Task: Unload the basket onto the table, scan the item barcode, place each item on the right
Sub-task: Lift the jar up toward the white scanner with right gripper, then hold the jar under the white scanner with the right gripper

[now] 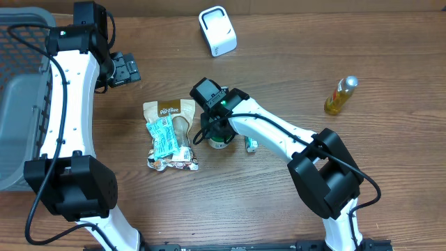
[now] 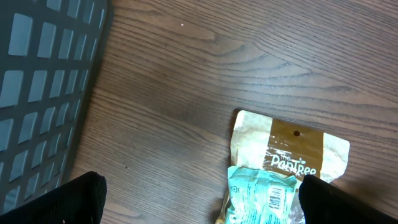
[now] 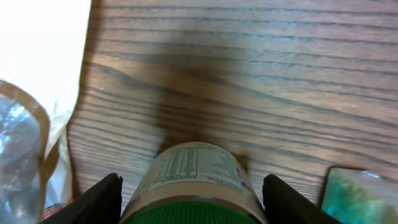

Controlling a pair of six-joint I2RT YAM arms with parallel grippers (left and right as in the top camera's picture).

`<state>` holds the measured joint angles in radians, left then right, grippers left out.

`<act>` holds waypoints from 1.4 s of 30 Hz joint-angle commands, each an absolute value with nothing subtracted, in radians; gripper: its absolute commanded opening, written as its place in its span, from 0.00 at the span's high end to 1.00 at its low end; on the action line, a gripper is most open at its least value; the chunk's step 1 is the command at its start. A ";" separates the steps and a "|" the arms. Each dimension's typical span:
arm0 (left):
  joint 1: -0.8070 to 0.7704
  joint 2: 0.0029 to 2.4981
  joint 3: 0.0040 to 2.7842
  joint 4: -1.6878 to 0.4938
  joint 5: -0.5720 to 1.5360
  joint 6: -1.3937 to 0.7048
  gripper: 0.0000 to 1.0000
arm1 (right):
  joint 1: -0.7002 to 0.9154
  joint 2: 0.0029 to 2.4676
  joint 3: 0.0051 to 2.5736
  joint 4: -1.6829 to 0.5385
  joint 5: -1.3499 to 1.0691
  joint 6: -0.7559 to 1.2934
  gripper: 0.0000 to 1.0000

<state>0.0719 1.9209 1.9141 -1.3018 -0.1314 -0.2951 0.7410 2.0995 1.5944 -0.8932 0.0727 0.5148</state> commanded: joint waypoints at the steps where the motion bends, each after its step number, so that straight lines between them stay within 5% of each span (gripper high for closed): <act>1: 0.063 1.916 1.932 -1.301 -0.130 -0.284 0.00 | 0.715 2.075 1.665 -0.911 0.024 0.444 0.55; 8: 0.063 1.916 1.932 -1.301 -0.130 -0.284 0.00 | 0.622 2.059 2.107 -1.057 0.032 0.222 0.56; 12: 0.063 1.916 1.932 -1.301 -0.130 -0.284 0.00 | 0.525 2.059 2.376 -0.934 0.035 0.125 0.65; 42: 0.063 1.916 1.932 -1.301 -0.130 -0.284 0.00 | 0.429 2.597 2.375 0.037 0.134 0.046 0.65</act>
